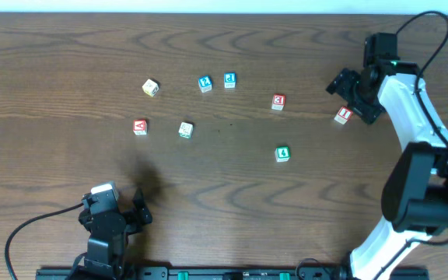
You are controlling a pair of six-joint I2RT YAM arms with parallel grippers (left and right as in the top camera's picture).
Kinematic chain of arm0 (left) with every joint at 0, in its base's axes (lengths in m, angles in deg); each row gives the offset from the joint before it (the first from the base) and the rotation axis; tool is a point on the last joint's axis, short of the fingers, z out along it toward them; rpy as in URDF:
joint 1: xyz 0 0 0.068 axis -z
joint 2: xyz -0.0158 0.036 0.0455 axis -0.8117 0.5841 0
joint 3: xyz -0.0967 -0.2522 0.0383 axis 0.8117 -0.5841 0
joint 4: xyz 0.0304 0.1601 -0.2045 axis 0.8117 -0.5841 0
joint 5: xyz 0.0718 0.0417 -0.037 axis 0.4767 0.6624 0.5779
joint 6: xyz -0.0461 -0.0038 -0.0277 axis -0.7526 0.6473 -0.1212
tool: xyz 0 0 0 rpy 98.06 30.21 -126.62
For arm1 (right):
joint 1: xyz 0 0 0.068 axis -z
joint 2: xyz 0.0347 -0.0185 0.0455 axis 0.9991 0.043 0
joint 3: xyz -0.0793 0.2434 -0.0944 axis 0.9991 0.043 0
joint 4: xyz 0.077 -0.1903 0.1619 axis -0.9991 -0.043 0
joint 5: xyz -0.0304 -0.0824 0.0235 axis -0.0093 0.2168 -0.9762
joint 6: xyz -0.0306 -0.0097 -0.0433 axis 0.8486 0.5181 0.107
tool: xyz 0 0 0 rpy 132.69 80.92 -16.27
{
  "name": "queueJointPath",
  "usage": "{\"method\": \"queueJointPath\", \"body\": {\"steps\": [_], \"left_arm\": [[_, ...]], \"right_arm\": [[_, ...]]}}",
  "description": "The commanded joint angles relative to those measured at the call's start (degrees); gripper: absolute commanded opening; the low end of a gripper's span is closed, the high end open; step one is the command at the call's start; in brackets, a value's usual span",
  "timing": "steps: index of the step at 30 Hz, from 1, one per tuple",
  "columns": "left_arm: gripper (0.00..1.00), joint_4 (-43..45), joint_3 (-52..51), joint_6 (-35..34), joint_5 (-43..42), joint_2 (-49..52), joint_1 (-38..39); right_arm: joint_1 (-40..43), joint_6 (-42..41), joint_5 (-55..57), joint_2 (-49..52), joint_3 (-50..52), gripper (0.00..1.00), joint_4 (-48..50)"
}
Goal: Spell out Ai2
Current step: 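Reach right gripper to red-bordered I block at right and grasp it, then carry the I block left and lower it near center of table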
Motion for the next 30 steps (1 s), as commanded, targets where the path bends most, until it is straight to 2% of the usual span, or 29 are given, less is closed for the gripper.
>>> {"method": "queueJointPath", "body": {"steps": [1,6,17,27,30], "left_arm": [[0.95,-0.42,-0.48,-0.66,0.13,-0.33,-0.22],[0.95,-0.42,-0.48,-0.66,0.13,-0.33,-0.22],[0.95,-0.42,-0.48,-0.66,0.13,-0.33,-0.22],[0.95,-0.42,-0.48,-0.66,0.13,-0.33,-0.22],[0.95,-0.42,-0.48,-0.66,0.13,-0.33,-0.22]], "right_arm": [[0.96,-1.22,-1.16,1.92,-1.07,0.89,-0.31],[0.94,-1.11,-1.42,4.2,-1.07,0.92,-0.52],[1.33,0.83,-2.6,6.8,-1.05,0.81,-0.35],[1.97,3.17,-2.21,7.37,-1.05,0.56,-0.26],[1.97,4.66,-2.21,7.37,-1.05,0.54,-0.31]]}}
